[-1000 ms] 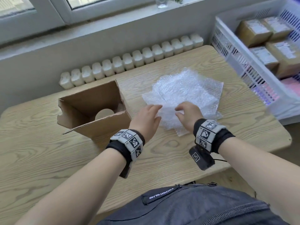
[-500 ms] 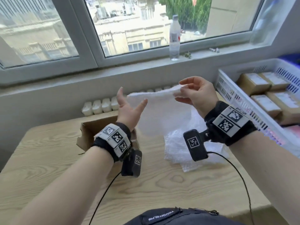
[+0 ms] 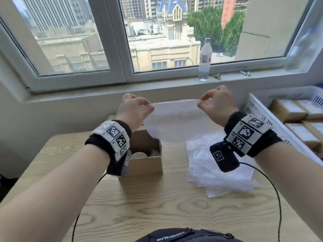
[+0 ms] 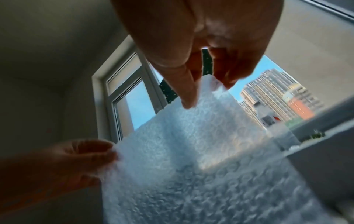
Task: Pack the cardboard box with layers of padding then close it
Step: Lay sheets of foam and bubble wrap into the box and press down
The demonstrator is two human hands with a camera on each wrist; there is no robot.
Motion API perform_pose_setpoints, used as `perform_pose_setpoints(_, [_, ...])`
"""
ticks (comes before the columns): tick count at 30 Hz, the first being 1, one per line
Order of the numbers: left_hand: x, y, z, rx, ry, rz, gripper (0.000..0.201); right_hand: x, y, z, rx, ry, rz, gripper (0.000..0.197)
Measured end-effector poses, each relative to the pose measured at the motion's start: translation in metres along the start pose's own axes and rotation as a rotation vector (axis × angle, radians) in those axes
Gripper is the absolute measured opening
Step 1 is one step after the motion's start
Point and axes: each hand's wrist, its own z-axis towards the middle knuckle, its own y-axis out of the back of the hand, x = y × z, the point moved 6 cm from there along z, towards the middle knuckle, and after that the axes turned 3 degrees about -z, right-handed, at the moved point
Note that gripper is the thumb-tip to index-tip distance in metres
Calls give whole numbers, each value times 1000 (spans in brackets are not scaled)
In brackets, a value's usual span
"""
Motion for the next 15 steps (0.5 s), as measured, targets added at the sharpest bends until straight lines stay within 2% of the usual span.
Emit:
perform_pose_setpoints(3, [-15, 8, -1, 34, -108, 125, 29, 24, -1, -6, 80, 120, -245, 42])
perform_pose_setpoints(5, [-24, 12, -2, 55, -170, 144, 29, 44, -7, -11, 173, 217, -223, 57])
perform_pose_setpoints(6, [-29, 14, -1, 59, -196, 146, 28, 53, -9, -13, 193, 244, -171, 56])
perform_pose_setpoints(7, [-33, 16, -1, 53, -215, 144, 27, 59, -11, -12, 196, 254, -119, 49])
perform_pose_setpoints(10, [-38, 26, -3, -24, -201, 81, 31, 65, -15, -7, 180, 230, -15, 10])
perform_pose_setpoints(13, [-33, 40, -9, -210, -161, 56, 38, 55, -15, 0, 128, 98, 123, 16])
perform_pose_setpoints(14, [-31, 40, -11, -229, -160, 48, 36, 51, -15, 2, 111, 49, 218, 12])
perform_pose_setpoints(15, [-28, 36, -13, -185, -145, 17, 34, 48, -16, 2, 116, 4, 330, 8])
